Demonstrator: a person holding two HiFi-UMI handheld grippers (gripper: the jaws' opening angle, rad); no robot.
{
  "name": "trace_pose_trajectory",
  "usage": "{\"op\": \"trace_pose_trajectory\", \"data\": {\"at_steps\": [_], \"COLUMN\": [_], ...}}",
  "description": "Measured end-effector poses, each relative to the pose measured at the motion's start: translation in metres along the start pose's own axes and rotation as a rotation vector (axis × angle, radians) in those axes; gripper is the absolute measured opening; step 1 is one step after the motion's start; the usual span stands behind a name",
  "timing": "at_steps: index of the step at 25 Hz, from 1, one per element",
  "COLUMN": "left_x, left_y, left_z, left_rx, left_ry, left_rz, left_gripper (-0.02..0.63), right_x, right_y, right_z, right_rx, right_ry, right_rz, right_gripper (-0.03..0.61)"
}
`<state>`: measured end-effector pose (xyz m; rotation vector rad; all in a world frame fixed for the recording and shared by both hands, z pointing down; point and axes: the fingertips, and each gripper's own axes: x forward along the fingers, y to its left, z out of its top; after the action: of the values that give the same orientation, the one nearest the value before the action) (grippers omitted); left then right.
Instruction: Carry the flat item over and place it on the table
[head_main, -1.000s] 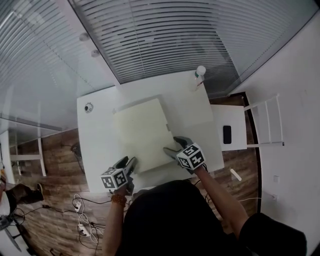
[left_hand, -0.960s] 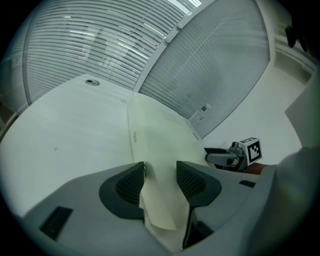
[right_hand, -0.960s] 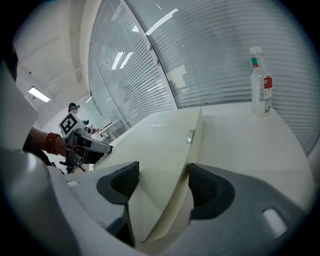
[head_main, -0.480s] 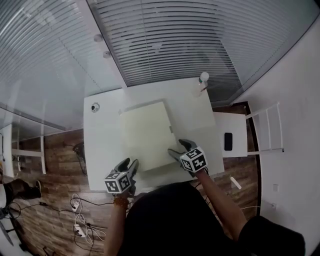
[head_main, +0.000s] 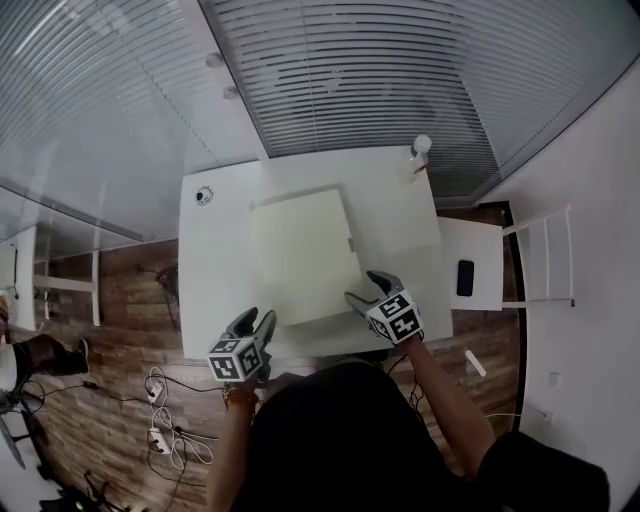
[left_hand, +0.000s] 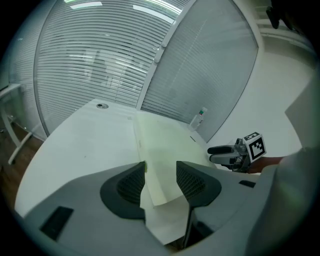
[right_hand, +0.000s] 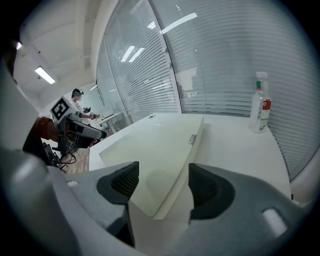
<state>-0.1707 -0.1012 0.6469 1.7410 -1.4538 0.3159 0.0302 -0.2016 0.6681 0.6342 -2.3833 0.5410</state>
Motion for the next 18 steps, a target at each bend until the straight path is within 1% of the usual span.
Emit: {"op": "trace_pose_trajectory", "data": {"at_steps": [2, 5, 9, 12, 18], "left_x": [-0.005, -0.006, -0.006, -0.007, -0.013], "left_y": [-0.001, -0.006, -0.015, -0.017, -0.017], "left_z": [-0.004, -0.009, -0.017, -0.024, -0.038], "left_rx": [-0.001, 0.022, 0.047, 0.048, 0.05], "left_ry": [0.007, 0.023, 0.048, 0.064, 0.068], "left_rz": [0.008, 0.007, -0.007, -0.014, -0.032], "left_gripper": [0.201, 0.201, 0.201, 0.201, 0.201], "right_x": [-0.002, -0.003, -0.004, -0.006, -0.012], "right_y": [0.004, 0.005, 0.008, 0.013, 0.023], "right_z": [0.0, 0.003, -0.001, -0.007, -0.019], "right_rx": [-0.003, 0.017, 0.016, 0.023, 0.023], "right_ry": [-0.008, -0.027, -0.028, -0.028, -0.017], "right_rz": [0.005, 0.004, 0.004, -0.001, -0.012], "right_gripper": [0.307, 0.307, 0.307, 0.307, 0.307]}}
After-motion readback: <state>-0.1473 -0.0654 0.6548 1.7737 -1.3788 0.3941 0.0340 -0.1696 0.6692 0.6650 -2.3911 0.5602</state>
